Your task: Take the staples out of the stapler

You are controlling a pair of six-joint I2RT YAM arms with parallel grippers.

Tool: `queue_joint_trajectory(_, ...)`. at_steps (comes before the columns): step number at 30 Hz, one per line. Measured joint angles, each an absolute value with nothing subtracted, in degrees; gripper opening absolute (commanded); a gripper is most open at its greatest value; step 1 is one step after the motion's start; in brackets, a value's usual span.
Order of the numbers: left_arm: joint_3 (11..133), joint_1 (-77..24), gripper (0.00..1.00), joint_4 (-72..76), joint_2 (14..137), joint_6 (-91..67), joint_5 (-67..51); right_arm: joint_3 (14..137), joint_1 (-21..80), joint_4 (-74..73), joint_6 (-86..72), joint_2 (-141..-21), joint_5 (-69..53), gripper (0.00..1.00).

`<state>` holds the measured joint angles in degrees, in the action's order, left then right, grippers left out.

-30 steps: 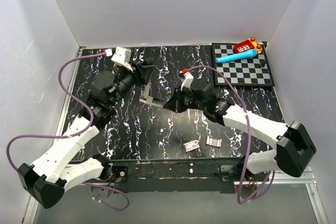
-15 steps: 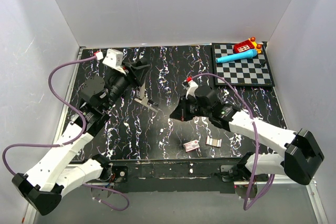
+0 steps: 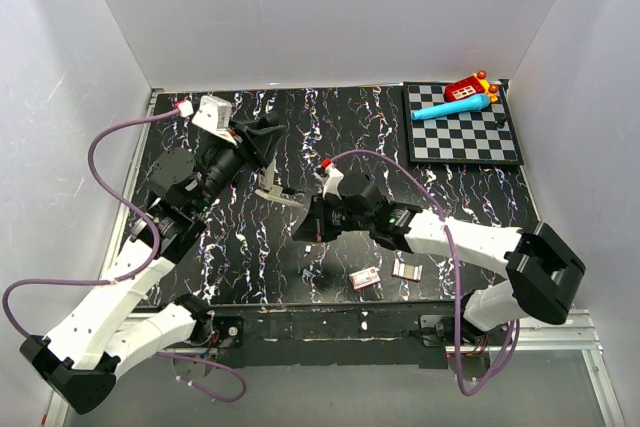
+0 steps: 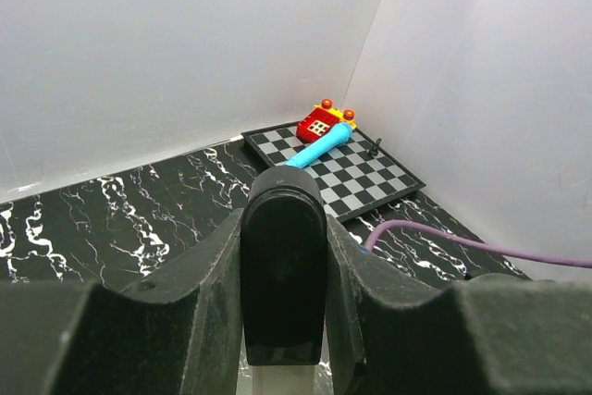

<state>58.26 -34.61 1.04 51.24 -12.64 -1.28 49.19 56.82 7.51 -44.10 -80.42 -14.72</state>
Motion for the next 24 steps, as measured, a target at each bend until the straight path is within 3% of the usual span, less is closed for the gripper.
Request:
queue_joint_trajectory(10, 57.1, -34.6, 0.0, 0.8, 47.7, -14.1, 0.6, 49.2, 57.4, 15.2, -49.2, -83.2, -10.1, 0.01)
queue_joint_trajectory(24, 56.0, -34.6, 0.0, -1.5, 44.0, -15.2, 0.9, 52.0, 57.4, 14.2, -46.9, -83.4, -3.2, 0.01)
